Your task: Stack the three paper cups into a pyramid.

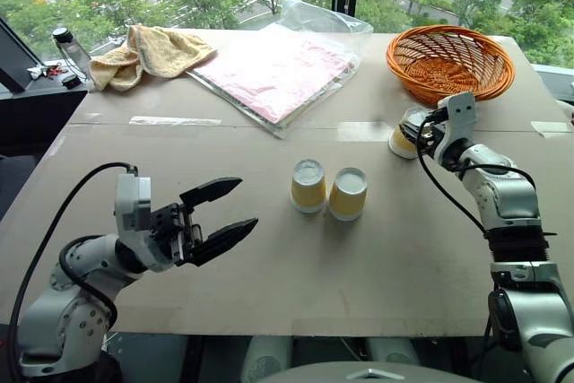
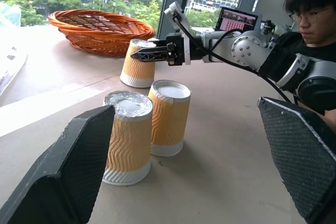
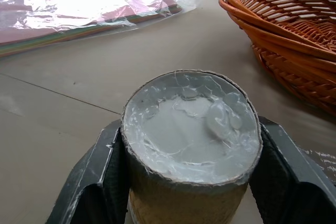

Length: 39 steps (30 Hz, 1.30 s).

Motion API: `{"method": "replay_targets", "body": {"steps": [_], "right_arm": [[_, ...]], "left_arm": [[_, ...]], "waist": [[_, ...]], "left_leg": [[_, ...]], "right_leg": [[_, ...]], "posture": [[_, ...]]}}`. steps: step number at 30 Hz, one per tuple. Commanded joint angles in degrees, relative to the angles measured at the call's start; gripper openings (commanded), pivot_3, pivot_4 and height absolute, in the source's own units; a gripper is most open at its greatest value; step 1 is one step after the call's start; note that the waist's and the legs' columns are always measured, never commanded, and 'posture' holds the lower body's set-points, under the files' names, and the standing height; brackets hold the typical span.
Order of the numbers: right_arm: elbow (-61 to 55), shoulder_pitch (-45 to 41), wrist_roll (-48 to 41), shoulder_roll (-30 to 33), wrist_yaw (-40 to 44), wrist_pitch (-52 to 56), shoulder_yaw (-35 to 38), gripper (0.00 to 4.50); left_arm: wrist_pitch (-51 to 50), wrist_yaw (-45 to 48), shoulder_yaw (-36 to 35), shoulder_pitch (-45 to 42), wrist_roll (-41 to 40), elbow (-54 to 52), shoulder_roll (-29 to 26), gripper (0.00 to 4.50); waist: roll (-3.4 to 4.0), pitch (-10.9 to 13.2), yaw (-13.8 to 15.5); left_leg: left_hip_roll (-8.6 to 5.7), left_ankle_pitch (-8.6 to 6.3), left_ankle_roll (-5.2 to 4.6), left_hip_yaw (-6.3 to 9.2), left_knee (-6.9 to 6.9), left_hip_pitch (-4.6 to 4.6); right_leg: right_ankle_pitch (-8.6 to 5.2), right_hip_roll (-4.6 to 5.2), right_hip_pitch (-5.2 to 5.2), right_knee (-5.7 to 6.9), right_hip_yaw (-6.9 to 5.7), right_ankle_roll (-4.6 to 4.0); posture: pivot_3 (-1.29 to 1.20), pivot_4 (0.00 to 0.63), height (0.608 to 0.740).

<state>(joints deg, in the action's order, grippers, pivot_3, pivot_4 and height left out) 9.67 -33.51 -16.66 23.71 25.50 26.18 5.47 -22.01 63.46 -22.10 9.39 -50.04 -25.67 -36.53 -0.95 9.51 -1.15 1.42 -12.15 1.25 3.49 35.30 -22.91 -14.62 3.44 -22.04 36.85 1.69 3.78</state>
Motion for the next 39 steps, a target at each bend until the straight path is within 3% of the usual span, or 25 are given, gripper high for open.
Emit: {"method": "replay_targets", "body": {"steps": [1,5,8,11,17,27,29,30,32,39], "right_arm": [[-13.5,-2.0,-8.3,3.1,6.3,4.0,3.3,2.27],[-25.1,-3.9,-16.5,5.8,9.2,14.6,1.8,2.27],[-33.7,-5.9,-22.0,6.7,9.6,23.3,-2.3,2.27],[-37.4,-7.2,-24.3,5.7,7.2,28.1,-4.4,2.27],[-41.1,-7.0,-23.0,5.9,6.6,30.5,-11.2,2.27],[-40.4,-6.8,-20.0,6.8,7.3,29.9,-15.8,2.27],[-39.8,-6.2,-19.0,7.2,8.1,29.1,-16.8,3.3],[-39.6,-5.9,-18.2,7.6,8.6,28.6,-17.3,3.49],[-39.5,-5.2,-17.1,8.0,9.2,27.2,-17.6,4.37],[-43.7,0.0,-21.3,9.6,12.0,20.9,-5.2,4.45]], "left_arm": [[2.1,-0.3,-0.9,0.8,0.9,1.1,0.6,4.5],[10.4,1.7,-2.9,1.9,4.2,5.8,4.5,4.5],[9.0,11.3,-5.7,4.1,0.1,12.1,1.5,4.5],[8.3,13.7,-7.1,4.3,-0.8,15.4,0.3,4.5],[8.4,16.4,-7.8,5.3,-0.5,17.3,0.2,4.5],[8.8,17.5,-8.0,5.9,-0.8,16.5,0.9,4.5],[8.7,17.3,-8.2,5.6,-1.6,16.1,1.4,4.5],[8.6,17.3,-8.4,5.5,-2.2,15.8,1.6,4.5],[9.0,17.3,-8.8,5.0,-3.0,15.5,2.2,4.5],[7.7,16.4,-9.2,5.3,-4.7,14.8,2.5,4.5]], "waist": [[0.12,0.1,0.0],[0.13,0.1,-0.4],[0.11,0.1,-0.8],[0.09,0.1,-0.9],[-0.04,0.0,-0.8],[-0.05,0.1,-1.0],[-0.05,0.1,-1.0],[-0.05,0.1,-1.0],[-0.08,0.1,-0.9],[-0.14,0.1,-0.7]], "left_leg": [[0.0,0.0,0.0,-0.01,0.0,-0.01],[0.01,0.0,0.0,0.0,-0.06,0.02],[0.05,0.0,0.0,0.07,-0.07,0.02],[0.09,0.0,0.0,0.1,-0.07,0.01],[0.06,0.0,0.0,0.07,0.05,-0.05],[0.07,0.0,0.0,0.09,-0.02,-0.05],[0.08,0.0,0.0,0.09,-0.02,-0.05],[0.08,-0.01,0.0,0.08,-0.02,-0.05],[0.08,-0.01,0.0,0.08,-0.02,-0.06],[0.08,-0.01,0.0,0.08,-0.01,-0.09]], "right_leg": [[0.0,0.0,0.0,-0.01,0.01,0.0],[-0.01,0.0,-0.01,-0.02,0.01,0.0],[-0.01,-0.05,-0.01,-0.01,-0.04,-0.02],[-0.15,-0.09,-0.03,0.0,-0.07,-0.26],[-0.15,-0.02,-0.03,-0.02,-0.06,-0.26],[-0.14,-0.04,-0.09,-0.01,-0.07,-0.24],[-0.15,-0.04,-0.09,-0.01,-0.06,-0.25],[-0.15,-0.04,-0.09,-0.01,-0.06,-0.25],[-0.15,-0.04,-0.09,-0.02,-0.06,-0.25],[-0.11,-0.04,-0.1,-0.02,-0.06,-0.19]], "posture": [[0.0,0.15,0.74],[0.0,0.15,0.74],[0.0,0.15,0.74],[0.0,0.15,0.74],[0.0,0.15,0.74],[0.0,0.15,0.74],[0.0,0.15,0.74],[0.0,0.15,0.74],[0.0,0.15,0.74],[0.0,0.15,0.74]]}}
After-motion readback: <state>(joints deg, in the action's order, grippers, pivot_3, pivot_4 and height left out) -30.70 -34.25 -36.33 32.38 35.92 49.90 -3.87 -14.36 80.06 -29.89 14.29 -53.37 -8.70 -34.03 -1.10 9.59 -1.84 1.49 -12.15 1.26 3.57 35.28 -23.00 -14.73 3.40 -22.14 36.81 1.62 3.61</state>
